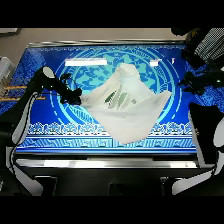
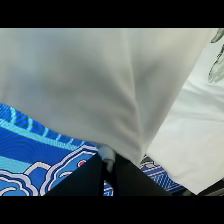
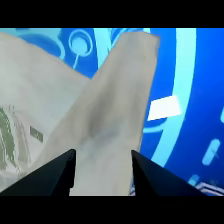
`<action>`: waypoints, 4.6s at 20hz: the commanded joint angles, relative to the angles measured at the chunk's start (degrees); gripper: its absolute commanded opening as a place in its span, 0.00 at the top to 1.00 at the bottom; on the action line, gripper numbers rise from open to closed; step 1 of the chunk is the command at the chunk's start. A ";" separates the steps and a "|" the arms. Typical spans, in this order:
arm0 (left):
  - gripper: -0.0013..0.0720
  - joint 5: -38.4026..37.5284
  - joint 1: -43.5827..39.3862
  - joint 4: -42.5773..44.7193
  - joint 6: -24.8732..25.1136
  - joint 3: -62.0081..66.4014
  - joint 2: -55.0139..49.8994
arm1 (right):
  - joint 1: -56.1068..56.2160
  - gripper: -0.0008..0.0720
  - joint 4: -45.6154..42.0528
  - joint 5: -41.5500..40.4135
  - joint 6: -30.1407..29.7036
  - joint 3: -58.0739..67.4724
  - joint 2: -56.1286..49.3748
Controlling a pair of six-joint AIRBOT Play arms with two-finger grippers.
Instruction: Fold the clothes and pants, and hang the long-sleeved shirts on hangers.
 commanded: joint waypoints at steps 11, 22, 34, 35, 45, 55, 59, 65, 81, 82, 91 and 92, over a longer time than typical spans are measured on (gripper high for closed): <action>0.95 -2.16 -0.26 0.00 1.36 -0.02 0.00 | 19.06 0.24 2.78 -16.35 10.27 -72.85 48.28; 0.95 -2.69 -0.26 0.00 2.51 -0.02 0.00 | 33.14 0.25 10.01 -44.96 14.21 -82.75 41.70; 0.95 -1.90 1.22 -0.98 7.30 5.11 5.99 | 32.85 0.95 3.69 -37.44 9.38 -63.93 49.51; 0.96 -1.60 2.08 -1.88 7.28 7.52 8.13 | 32.24 0.95 1.36 -34.38 9.42 -57.70 50.47; 0.96 11.80 10.86 2.27 0.81 14.38 50.69 | 25.88 0.95 -3.06 -7.10 5.99 6.12 53.94; 0.96 17.33 10.78 11.61 -6.71 9.11 56.15 | 25.88 0.95 -12.61 -0.55 13.09 8.94 45.53; 0.96 17.57 7.34 11.89 -5.44 2.14 43.47 | 25.88 0.95 -12.63 1.81 11.96 4.63 31.30; 0.96 25.03 -0.57 13.55 -4.98 0.94 12.61 | 25.88 0.95 -13.51 -5.95 10.47 -3.80 7.56; 0.54 9.01 3.78 7.78 4.85 0.96 9.94 | 13.75 0.47 1.68 -0.96 -12.35 -3.37 3.67; 0.54 3.85 5.77 8.90 5.31 0.92 11.96 | 11.13 0.47 1.46 0.87 -14.32 -3.78 6.23; 0.54 0.83 18.45 9.94 5.81 -28.35 36.30 | -2.71 0.42 -5.88 3.13 -17.20 -48.59 31.41; 0.54 1.20 19.17 9.94 5.81 -32.26 38.64 | -3.28 0.42 -7.39 3.04 -17.20 -51.84 31.87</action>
